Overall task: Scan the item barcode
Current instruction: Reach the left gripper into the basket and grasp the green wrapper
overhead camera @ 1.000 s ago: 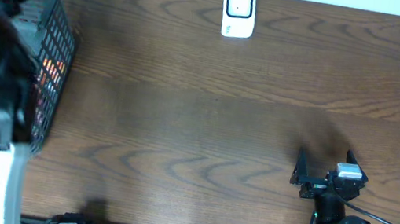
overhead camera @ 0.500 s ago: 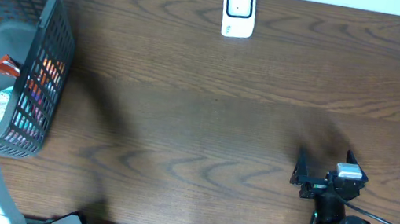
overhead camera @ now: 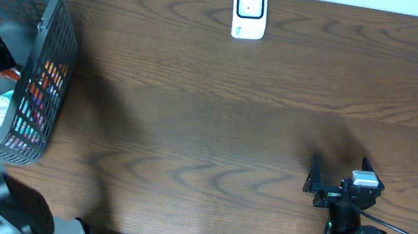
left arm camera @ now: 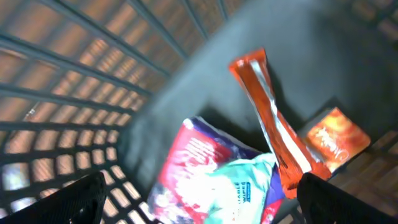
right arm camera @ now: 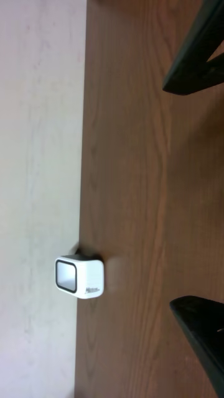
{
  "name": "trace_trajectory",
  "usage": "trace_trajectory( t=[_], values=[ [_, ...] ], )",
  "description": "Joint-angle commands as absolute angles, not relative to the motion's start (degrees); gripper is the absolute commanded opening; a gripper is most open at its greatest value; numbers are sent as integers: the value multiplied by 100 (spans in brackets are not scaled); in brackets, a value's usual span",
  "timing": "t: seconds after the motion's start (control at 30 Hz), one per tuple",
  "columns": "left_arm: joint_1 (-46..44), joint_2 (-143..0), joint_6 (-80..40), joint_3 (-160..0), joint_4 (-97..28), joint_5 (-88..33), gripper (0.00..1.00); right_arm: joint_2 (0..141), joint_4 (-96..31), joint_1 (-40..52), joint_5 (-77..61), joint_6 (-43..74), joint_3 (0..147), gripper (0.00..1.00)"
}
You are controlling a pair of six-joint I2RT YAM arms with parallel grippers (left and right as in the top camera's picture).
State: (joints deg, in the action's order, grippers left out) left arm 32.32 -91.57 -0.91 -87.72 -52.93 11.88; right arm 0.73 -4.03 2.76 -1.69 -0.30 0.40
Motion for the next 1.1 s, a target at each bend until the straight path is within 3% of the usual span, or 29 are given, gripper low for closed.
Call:
trace_trajectory(
  t=[0.0,0.33,1.07],
  values=[
    [3247,-9264,-539,-8807,-5655,943,98,56,-427,268,-202,-73,36,99],
    [3245,-9443,-753,-8324,-6119,943,98,56,-427,268,-202,-73,36,99],
    [3245,-9454,-827,-7231,-5468,360,97,56,-427,268,-202,-73,36,99]
  ],
)
